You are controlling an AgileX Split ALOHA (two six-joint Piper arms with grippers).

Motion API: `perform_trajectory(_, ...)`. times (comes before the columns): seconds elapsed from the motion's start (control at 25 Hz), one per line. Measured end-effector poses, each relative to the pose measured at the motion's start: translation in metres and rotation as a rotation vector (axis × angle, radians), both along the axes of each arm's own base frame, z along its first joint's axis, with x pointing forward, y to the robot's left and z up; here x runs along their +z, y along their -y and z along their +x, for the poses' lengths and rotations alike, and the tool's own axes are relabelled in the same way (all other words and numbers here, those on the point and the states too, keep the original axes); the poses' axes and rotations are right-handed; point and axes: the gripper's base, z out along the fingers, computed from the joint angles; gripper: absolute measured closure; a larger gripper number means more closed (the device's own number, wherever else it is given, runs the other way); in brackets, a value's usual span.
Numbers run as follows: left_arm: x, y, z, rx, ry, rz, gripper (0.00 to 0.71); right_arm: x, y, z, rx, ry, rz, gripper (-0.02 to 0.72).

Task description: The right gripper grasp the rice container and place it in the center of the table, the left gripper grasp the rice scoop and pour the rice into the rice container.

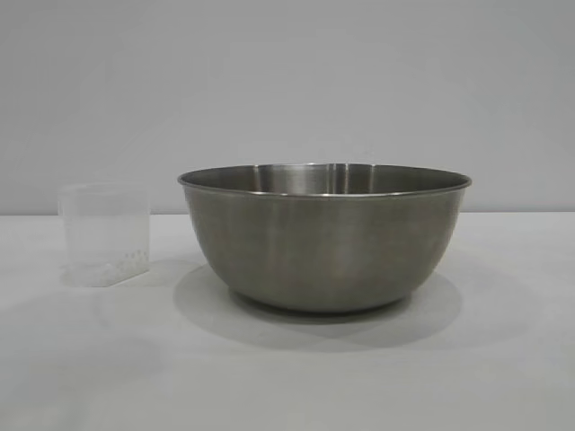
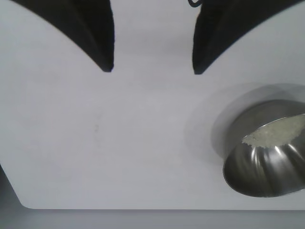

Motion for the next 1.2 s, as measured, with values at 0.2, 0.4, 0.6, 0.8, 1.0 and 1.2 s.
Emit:
perform_trajectory(0.2, 0.017, -0.005, -0.052, 0.088, -0.005, 0.01, 0.56, 0.0, 0.0, 0.0, 0.0, 0.0, 0.0, 0.341)
perform_trajectory(0.4, 0.043, -0.009, -0.102, 0.159, -0.011, -0.021, 0.56, 0.0, 0.0, 0.0, 0.0, 0.0, 0.0, 0.341)
perform_trajectory(0.6, 0.053, 0.001, -0.136, 0.077, -0.11, -0.037, 0.56, 0.0, 0.0, 0.0, 0.0, 0.0, 0.0, 0.341)
perform_trajectory(0.8, 0.039, 0.005, -0.155, 0.041, -0.263, -0.049, 0.56, 0.0, 0.0, 0.0, 0.0, 0.0, 0.0, 0.341)
perform_trajectory(1.0, 0.026, 0.007, -0.174, 0.031, -0.25, -0.051, 0.56, 0.0, 0.0, 0.0, 0.0, 0.0, 0.0, 0.341)
perform_trajectory(1.2, 0.013, 0.008, -0.173, 0.02, -0.324, -0.061, 0.56, 0.0, 0.0, 0.0, 0.0, -0.002, 0.0, 0.341)
